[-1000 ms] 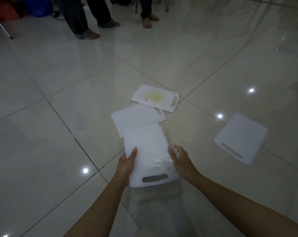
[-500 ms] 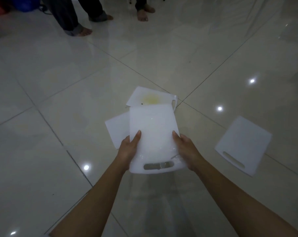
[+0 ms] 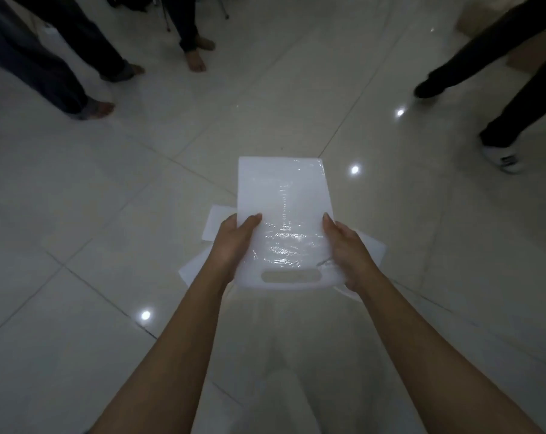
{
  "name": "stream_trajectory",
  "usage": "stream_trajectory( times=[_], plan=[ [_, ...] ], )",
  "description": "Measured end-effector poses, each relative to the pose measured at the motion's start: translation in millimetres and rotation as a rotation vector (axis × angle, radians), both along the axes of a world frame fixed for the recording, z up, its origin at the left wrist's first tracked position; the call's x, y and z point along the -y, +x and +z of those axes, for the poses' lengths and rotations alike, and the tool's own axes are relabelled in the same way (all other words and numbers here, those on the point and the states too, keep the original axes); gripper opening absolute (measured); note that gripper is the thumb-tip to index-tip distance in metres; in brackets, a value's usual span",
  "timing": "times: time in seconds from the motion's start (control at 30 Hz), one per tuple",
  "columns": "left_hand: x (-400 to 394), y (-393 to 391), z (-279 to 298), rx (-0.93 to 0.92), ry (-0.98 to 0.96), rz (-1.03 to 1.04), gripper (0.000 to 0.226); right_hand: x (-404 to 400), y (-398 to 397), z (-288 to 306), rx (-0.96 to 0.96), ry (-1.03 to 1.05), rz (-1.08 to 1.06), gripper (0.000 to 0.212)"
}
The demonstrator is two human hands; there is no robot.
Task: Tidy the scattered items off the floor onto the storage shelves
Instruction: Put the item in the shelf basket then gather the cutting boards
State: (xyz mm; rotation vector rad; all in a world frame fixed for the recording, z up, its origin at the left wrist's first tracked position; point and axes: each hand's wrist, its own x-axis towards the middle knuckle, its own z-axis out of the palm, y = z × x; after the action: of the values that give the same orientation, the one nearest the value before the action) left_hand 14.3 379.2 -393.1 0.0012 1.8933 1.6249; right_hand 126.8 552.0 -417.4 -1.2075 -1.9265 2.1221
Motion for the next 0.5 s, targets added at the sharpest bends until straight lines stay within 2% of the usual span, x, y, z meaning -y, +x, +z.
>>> stream_trajectory(
  times=[0.17,0.4,0.5],
  plan=[
    [-35,22,164,-0.009,0.002,-0.121,0.022,-19,44,165,-0.027,0.023,-0.129,0.051],
    [-102,88,365,-0.116,0.032,-0.399,0.004,-46,148,370,-0.167,0.053,-0.402,0.031],
    [-130,126,420,-0.089,0.076,-0.485,0.043,-57,199,432,-0.19,0.063,-0.536,0.026]
  ],
)
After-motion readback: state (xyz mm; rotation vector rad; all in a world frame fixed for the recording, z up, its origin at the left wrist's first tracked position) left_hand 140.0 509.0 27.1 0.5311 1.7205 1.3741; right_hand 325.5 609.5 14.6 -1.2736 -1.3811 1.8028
